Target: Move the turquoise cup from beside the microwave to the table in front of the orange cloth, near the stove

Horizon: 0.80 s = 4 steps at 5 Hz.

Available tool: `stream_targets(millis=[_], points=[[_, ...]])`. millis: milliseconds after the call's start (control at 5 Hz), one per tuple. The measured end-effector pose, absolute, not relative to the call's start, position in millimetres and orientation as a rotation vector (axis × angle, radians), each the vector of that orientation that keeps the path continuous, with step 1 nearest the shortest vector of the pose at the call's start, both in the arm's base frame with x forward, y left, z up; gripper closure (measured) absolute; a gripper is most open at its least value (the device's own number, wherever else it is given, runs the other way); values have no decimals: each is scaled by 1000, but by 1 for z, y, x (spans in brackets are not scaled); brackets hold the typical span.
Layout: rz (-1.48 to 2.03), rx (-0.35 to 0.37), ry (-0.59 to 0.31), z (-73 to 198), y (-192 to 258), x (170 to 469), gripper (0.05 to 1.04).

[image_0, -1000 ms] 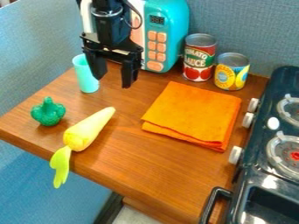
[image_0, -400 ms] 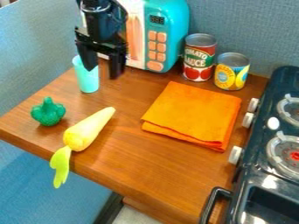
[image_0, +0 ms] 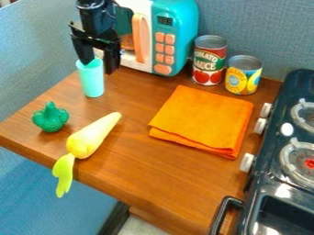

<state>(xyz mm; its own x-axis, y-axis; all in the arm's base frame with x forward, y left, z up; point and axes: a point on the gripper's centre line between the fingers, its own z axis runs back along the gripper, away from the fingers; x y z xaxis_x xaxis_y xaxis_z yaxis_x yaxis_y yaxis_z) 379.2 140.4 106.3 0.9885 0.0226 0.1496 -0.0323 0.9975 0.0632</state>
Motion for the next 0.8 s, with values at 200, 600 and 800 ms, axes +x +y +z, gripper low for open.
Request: stream_targets(millis=[200,600,800], points=[[38,69,-153,106,147,389,83],[65,85,-132,104,154,397,83],[70,99,-110,100,158,398,83]])
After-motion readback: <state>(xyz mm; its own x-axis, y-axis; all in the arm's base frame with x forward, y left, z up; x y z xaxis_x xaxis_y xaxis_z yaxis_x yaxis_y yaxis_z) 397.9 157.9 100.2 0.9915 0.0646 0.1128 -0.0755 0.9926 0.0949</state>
